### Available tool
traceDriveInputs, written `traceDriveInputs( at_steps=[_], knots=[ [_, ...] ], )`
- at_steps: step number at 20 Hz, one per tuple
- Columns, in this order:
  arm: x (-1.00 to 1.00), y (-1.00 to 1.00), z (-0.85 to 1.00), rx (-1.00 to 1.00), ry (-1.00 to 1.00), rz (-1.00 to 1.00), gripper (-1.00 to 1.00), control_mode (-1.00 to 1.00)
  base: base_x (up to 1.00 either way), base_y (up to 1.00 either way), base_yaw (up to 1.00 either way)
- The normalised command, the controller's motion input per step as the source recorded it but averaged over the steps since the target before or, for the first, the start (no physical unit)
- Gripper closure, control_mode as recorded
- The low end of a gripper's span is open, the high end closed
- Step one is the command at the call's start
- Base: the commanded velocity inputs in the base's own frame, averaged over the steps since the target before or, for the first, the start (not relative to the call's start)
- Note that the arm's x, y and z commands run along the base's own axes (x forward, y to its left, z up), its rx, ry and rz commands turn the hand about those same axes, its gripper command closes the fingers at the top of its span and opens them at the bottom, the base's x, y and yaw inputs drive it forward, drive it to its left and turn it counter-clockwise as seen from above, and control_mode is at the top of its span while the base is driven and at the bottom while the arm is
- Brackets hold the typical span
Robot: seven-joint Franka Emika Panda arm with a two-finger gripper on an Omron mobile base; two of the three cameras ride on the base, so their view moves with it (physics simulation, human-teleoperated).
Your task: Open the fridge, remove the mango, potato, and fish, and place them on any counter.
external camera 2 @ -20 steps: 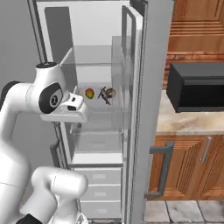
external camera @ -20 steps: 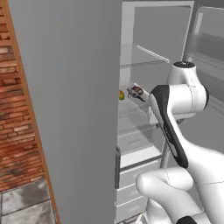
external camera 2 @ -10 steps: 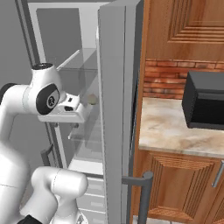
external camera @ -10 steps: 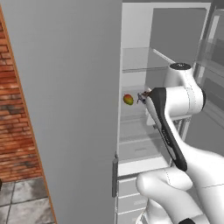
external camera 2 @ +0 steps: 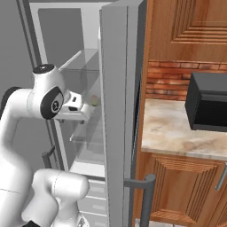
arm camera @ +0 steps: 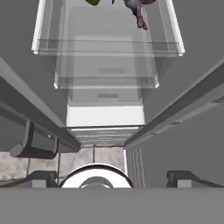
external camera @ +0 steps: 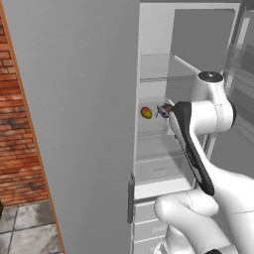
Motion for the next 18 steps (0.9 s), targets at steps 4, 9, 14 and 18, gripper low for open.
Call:
traceDriveInputs(
  at_steps=[4,9,14,18],
  knots=[
    [0.63,0.12,0.00,-0.04,-0.37,-0.14,-1.00,-1.00,0.00,0.00,0.00],
    [0.92,-0.06,0.00,-0.03,-0.13,-0.11,-1.00,-1.00,0.00,0.00,0.00],
    [0.97,-0.24,0.00,0.00,0.03,-0.02,-1.00,-1.00,0.00,0.00,0.00],
    [0.70,-0.25,0.00,-0.01,0.05,0.00,-1.00,-1.00,0.00,0.00,0.00]
  ],
)
